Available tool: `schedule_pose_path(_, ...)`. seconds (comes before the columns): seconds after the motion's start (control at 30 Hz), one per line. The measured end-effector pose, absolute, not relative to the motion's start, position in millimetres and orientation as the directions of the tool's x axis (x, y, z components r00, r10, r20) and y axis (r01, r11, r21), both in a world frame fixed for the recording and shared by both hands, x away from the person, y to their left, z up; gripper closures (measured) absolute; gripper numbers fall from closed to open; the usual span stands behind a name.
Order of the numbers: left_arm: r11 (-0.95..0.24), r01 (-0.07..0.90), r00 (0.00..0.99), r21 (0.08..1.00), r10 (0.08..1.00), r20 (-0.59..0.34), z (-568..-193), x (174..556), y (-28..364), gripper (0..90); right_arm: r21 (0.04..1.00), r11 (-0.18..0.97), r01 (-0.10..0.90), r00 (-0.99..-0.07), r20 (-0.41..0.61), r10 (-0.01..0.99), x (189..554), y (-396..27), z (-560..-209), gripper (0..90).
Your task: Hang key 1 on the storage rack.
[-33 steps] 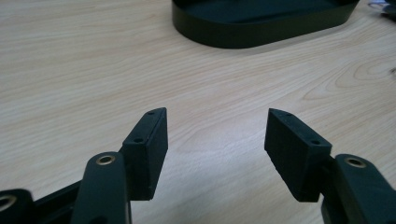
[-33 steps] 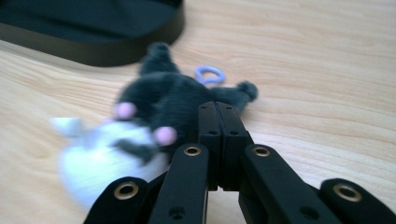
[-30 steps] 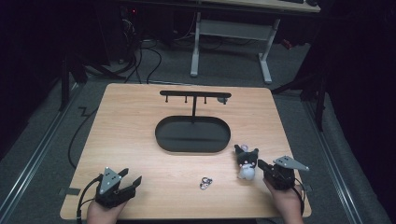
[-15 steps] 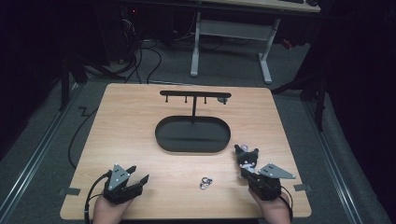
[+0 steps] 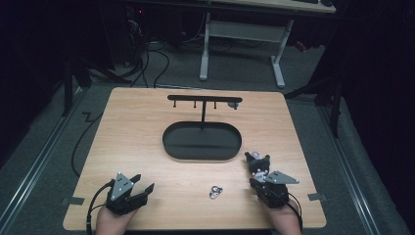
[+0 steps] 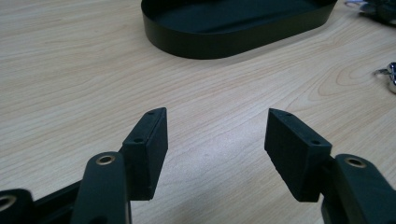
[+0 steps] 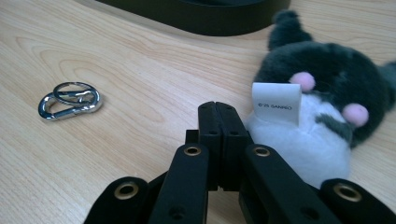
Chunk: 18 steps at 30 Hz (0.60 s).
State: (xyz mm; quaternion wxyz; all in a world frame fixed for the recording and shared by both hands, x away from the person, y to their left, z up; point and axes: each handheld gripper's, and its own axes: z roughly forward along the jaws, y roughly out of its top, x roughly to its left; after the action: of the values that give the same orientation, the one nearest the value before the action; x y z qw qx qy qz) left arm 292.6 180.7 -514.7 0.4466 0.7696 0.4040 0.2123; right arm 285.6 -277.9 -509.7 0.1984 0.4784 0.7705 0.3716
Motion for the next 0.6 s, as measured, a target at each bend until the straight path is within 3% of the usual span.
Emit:
schedule_pose_path(0.43, -0.291, 0.418, 0.62, 0.861, 0.784, -0.035, -514.1, 301.4, 167.0, 40.1, 0.76, 0.22, 0.611, -0.399, 0.055, 0.915, 272.5, -298.7, -509.8, 89.3)
schedule_pose_path(0.6, -0.292, 0.416, 0.623, 0.861, 0.781, -0.037, -513.8, 302.1, 166.0, 40.1, 0.77, 0.22, 0.598, -0.43, 0.077, 0.9, 268.1, -300.3, -509.8, 86.3)
